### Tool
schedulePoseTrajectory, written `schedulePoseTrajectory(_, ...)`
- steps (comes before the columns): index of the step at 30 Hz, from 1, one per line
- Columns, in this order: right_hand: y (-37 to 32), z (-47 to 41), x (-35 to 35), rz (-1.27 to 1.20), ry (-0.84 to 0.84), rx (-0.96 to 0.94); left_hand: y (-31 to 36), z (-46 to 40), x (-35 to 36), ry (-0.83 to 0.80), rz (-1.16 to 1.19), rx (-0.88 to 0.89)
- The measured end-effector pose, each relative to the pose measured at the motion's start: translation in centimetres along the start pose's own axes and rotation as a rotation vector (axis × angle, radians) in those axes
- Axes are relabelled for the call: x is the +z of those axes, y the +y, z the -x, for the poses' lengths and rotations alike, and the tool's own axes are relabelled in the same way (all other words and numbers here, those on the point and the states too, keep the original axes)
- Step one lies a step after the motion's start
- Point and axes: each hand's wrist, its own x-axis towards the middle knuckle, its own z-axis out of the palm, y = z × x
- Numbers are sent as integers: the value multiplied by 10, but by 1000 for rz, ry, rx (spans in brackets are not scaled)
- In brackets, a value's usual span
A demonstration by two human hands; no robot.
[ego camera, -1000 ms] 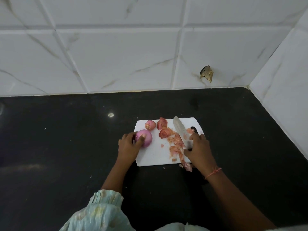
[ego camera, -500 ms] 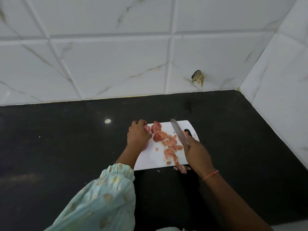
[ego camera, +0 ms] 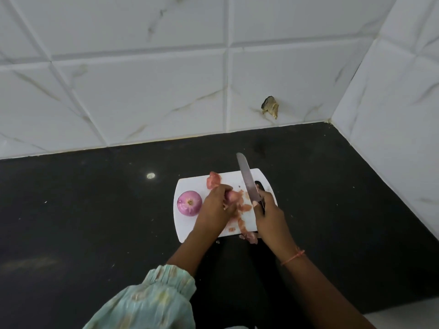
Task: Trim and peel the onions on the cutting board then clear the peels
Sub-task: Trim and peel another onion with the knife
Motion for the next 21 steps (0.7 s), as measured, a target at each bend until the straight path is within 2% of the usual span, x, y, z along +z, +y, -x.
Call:
schedulePoseTrajectory(3, 3, 2, -4, -54, -57, 63, -8, 0, 15, 26, -28, -12)
schedulePoseTrajectory(7, 7, 8, -3, 40, -62, 59, -19, 1, 24, 72, -48, 26)
schedulePoseTrajectory(13, 6, 15, 0, 134, -27, 0, -24, 1, 27, 59, -42, 69)
schedulePoseTrajectory(21, 5, 10, 3, 353, -95, 38, -26, 3, 29, 52, -45, 49)
